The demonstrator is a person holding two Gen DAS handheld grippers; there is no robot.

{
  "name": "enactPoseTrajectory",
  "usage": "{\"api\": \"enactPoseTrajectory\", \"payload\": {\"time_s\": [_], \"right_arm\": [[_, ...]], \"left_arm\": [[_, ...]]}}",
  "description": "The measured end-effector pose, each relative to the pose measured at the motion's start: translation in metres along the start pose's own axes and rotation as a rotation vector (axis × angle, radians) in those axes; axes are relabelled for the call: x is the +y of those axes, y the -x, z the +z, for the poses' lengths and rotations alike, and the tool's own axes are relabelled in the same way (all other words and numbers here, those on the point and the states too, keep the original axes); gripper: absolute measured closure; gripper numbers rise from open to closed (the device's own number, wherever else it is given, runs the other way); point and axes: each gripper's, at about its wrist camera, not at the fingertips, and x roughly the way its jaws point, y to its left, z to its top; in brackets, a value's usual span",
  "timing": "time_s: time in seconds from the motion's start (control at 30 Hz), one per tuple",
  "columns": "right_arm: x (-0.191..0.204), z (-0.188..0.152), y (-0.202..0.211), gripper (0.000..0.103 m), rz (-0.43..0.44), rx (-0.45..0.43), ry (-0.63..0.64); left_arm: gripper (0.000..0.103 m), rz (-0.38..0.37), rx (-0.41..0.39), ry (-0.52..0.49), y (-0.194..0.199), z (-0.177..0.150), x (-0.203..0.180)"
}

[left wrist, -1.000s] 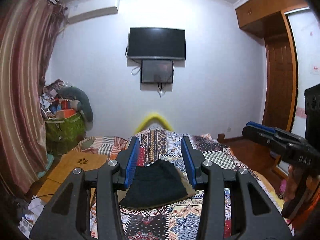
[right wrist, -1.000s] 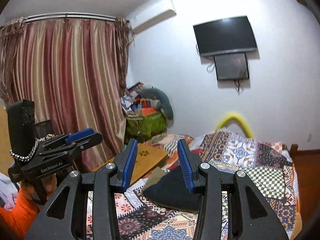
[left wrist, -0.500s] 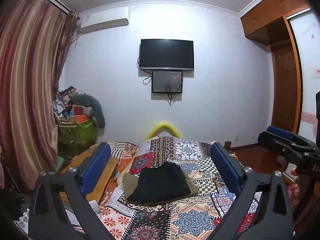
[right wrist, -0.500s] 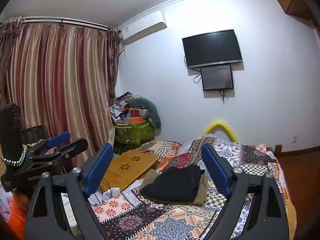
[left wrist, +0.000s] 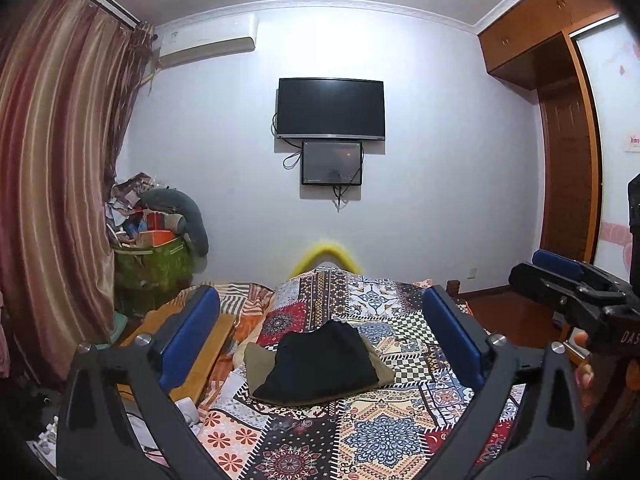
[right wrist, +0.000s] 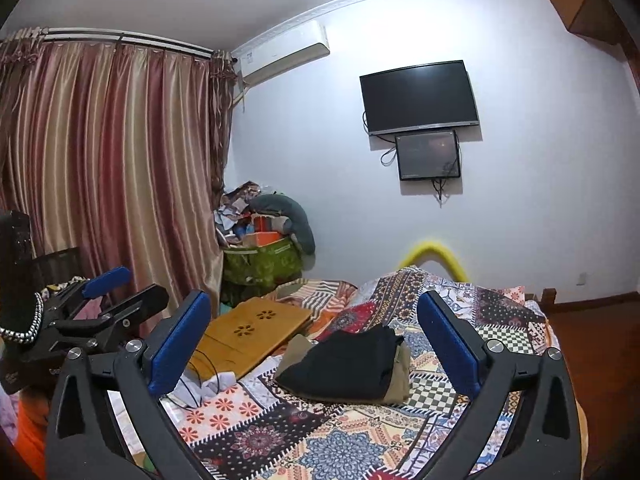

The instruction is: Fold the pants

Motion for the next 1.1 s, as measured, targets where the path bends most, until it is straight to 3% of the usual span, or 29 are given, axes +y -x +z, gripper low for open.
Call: {"api": "enactPoseTrajectory", "payload": {"time_s": [1.1], "right_arm": [[-0.0004,0.0042,0.003,0.0,-0.004,0.02,-0.006]], "left_arm": [[0.001,-0.029,0.007,0.009,-0.0038,0.0002,-0.0026]]}}
